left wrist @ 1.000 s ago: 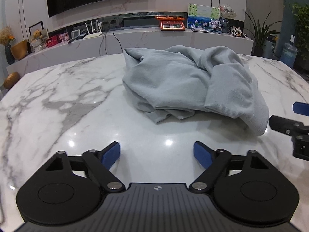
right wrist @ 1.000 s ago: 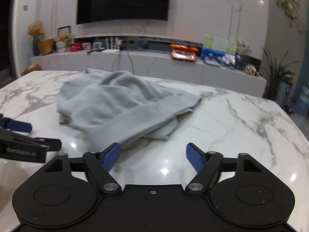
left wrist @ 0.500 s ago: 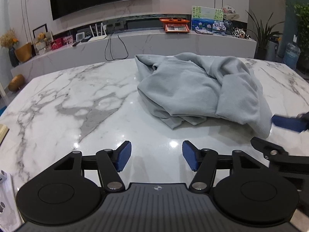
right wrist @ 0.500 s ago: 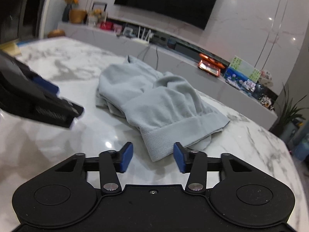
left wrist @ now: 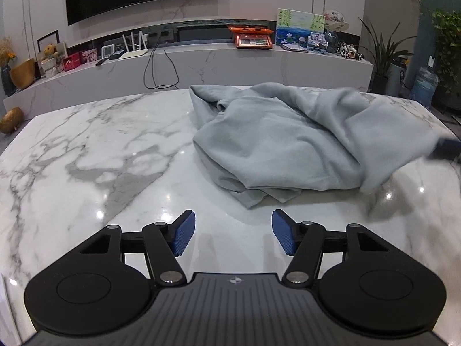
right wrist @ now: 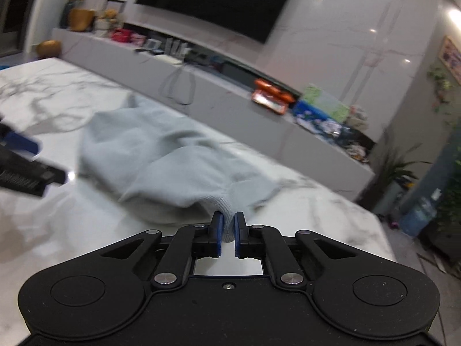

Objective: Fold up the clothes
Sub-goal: 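Close the right gripper on the sweatshirt hem while the left gripper approaches the cloth, then close the left gripper on the sweatshirt edge and lift both grippers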

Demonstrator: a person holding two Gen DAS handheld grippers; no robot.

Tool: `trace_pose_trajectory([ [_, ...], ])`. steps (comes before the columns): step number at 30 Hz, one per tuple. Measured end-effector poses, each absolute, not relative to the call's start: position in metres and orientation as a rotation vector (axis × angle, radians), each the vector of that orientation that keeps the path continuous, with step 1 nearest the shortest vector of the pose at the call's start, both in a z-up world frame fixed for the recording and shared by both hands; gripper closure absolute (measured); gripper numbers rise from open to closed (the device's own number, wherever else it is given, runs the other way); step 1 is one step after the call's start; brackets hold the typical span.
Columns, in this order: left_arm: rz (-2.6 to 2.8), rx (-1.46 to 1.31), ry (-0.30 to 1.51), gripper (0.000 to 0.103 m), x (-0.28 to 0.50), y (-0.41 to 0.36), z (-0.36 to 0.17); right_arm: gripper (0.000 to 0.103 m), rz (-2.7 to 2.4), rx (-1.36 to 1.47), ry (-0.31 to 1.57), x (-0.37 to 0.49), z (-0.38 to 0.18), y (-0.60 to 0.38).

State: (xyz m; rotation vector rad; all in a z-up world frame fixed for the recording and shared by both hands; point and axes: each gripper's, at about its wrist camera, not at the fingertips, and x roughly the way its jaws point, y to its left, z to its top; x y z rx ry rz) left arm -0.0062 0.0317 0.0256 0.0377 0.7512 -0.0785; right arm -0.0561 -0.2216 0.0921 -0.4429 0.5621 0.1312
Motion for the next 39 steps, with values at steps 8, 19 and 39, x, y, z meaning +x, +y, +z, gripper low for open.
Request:
trace_pose_trajectory([
  [8,-0.112,0.115,0.717,0.045,-0.009,0.016,0.019,0.098,-0.043,-0.404,0.595,-0.041,0.099,-0.308],
  [19,-0.196,0.063,0.708,0.039,-0.005,0.002,0.013,0.098,-0.135,-0.329,0.598,-0.037,0.067,-0.357],
  [39,-0.162,-0.093,0.759,0.092,0.042,0.014,0.035,0.098,-0.13,-0.238,0.578,-0.029,0.067,-0.375],
])
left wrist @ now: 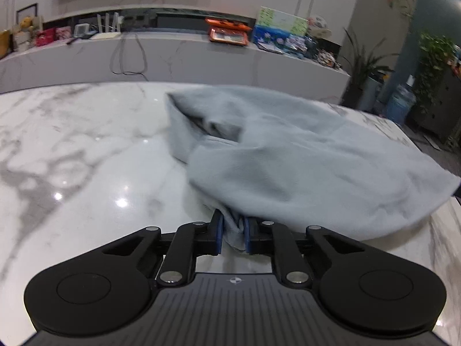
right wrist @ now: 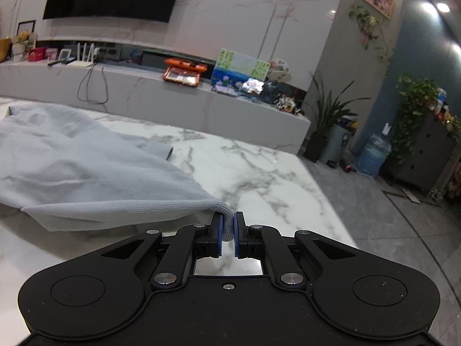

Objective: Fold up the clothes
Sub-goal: 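Close the left gripper on the sweatshirt edge and lift both grippers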

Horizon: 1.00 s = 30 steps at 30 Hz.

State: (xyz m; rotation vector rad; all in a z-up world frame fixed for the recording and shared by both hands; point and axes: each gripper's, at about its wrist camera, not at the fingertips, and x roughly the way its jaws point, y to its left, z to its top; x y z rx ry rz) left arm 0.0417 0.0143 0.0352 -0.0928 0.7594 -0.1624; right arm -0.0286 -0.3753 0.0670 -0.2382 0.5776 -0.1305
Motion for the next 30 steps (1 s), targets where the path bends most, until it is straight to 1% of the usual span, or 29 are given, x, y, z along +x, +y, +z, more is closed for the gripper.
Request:
trace_pose_trajectory([
  [3,-0.154,-0.032,0.723,0.093,0.033,0.019,0.056,0.098,-0.154,-0.222,0.554,-0.032,0.071,-0.378],
  [8,-0.14,0.039,0.638,0.093,0.006,0.022,0.099,0.098,-0.186,-0.23,0.445,-0.051,0.086,-0.374],
  [13,-0.106,0.132,0.538,0.093,-0.019,0.022,0.157,0.098,-0.165,-0.216,0.342,-0.076,0.114,-0.365],
  [16,-0.075,0.17,0.474,0.093,-0.033,0.026,0.194,0.098,-0.132,-0.193,0.305,-0.087,0.139,-0.358],
  [18,-0.061,0.188,0.445,0.093,-0.038,0.027,0.21,0.098,-0.099,-0.178,0.251,-0.097,0.17,-0.352],
  [20,-0.026,0.221,0.382,0.093,-0.049,0.029,0.241,0.098,-0.086,-0.186,0.211,-0.103,0.192,-0.348],
  [21,-0.022,0.222,0.373,0.094,-0.051,0.029,0.245,0.098,-0.077,-0.188,0.189,-0.107,0.205,-0.346],
  [23,-0.007,0.212,0.333,0.094,-0.058,0.031,0.27,0.098,-0.055,-0.178,0.149,-0.113,0.239,-0.345],
  [25,-0.004,0.198,0.327,0.094,-0.059,0.03,0.283,0.098,-0.048,-0.175,0.128,-0.115,0.257,-0.345],
  [27,-0.019,0.192,0.342,0.094,-0.056,0.024,0.292,0.102,-0.055,-0.193,0.108,-0.117,0.273,-0.344],
  [30,-0.076,0.189,0.378,0.094,-0.049,0.017,0.284,0.102,-0.093,-0.24,0.104,-0.116,0.286,-0.349],
])
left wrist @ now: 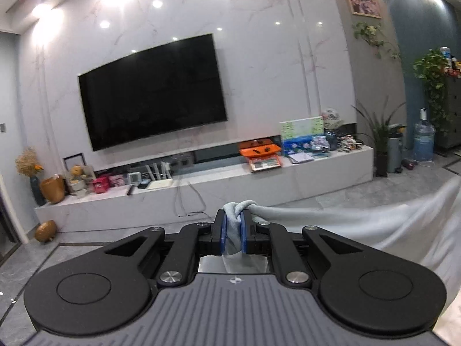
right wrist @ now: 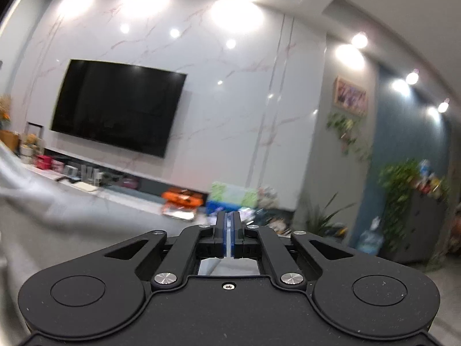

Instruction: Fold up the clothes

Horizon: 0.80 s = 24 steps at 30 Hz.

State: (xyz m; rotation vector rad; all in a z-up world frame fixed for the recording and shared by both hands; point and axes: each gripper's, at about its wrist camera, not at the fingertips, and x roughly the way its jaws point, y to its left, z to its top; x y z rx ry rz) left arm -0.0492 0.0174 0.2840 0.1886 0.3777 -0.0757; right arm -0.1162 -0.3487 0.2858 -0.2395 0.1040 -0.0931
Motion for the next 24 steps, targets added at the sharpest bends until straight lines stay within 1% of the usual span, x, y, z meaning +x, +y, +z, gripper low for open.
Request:
trace_pose_trajectory([
  [3,-0.137,0.211,0.47,0.094,-0.035,-0.001,0.251,0.102,-0.054,-0.234,0.235,-0.106,0.273,-0.365],
  [4,-0.144,0.231,0.5,0.094,-0.029,-0.01,0.232,0.102,-0.038,-0.232,0.27,-0.105,0.266,-0.369],
  [8,-0.123,0.286,0.572,0.094,-0.011,-0.026,0.173,0.102,0.022,-0.227,0.39,-0.111,0.224,-0.379],
  [12,-0.093,0.238,0.635,0.092,0.001,-0.015,0.146,0.1,0.099,-0.235,0.518,-0.116,0.174,-0.376],
  [14,-0.094,0.204,0.655,0.084,0.0,-0.005,0.143,0.096,0.161,-0.196,0.585,-0.119,0.154,-0.372],
  [16,-0.102,0.189,0.667,0.068,-0.004,0.005,0.141,0.094,0.215,-0.159,0.64,-0.115,0.136,-0.363],
  [17,-0.107,0.191,0.671,0.063,-0.006,0.01,0.14,0.091,0.237,-0.145,0.662,-0.113,0.129,-0.357],
  [18,-0.113,0.195,0.674,0.056,-0.008,0.014,0.139,0.088,0.251,-0.136,0.677,-0.11,0.125,-0.353],
  [19,-0.119,0.208,0.674,0.052,-0.014,0.018,0.135,0.082,0.267,-0.128,0.697,-0.105,0.118,-0.346],
  [20,-0.126,0.224,0.673,0.05,-0.021,0.022,0.131,0.079,0.28,-0.119,0.715,-0.1,0.112,-0.341],
  [22,-0.132,0.252,0.682,0.042,-0.03,0.026,0.122,0.078,0.293,-0.106,0.736,-0.092,0.105,-0.334],
  [24,-0.139,0.26,0.707,0.039,-0.035,0.029,0.114,0.077,0.306,-0.093,0.764,-0.082,0.093,-0.327],
])
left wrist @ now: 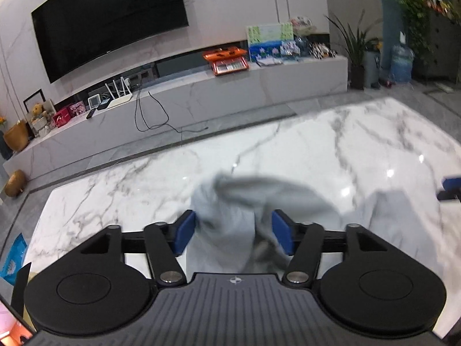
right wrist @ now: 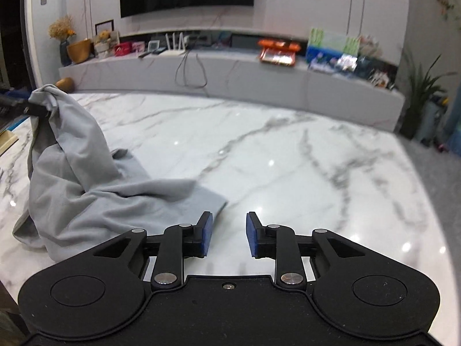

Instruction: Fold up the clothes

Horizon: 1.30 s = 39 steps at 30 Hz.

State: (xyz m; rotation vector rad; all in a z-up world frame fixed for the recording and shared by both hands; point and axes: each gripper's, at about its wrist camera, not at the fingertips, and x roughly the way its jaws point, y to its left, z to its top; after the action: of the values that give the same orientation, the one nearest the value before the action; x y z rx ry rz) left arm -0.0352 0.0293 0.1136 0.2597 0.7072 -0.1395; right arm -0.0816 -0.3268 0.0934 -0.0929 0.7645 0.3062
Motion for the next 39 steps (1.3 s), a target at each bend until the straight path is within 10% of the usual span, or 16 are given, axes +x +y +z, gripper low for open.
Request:
trace_pose_trajectory([
  [17,0.038,-0.128,0.834,0.036,-0.028,0.115,0.045,0.074,0.314,0.031,0.894,-0.04,0.055,-0.317],
  [25,-0.027,-0.169,0.823,0.097,-0.031,0.122,0.04,0.074,0.313,0.094,0.905,-0.028,0.044,-0.31],
  [28,-0.013,-0.172,0.803,0.101,-0.032,0.122,0.046,0.098,0.302,0.097,0.889,-0.027,0.046,-0.309],
  [39,0.118,-0.072,0.681,0.102,-0.022,0.131,0.106,0.099,0.107,-0.056,0.701,-0.042,0.103,-0.334],
])
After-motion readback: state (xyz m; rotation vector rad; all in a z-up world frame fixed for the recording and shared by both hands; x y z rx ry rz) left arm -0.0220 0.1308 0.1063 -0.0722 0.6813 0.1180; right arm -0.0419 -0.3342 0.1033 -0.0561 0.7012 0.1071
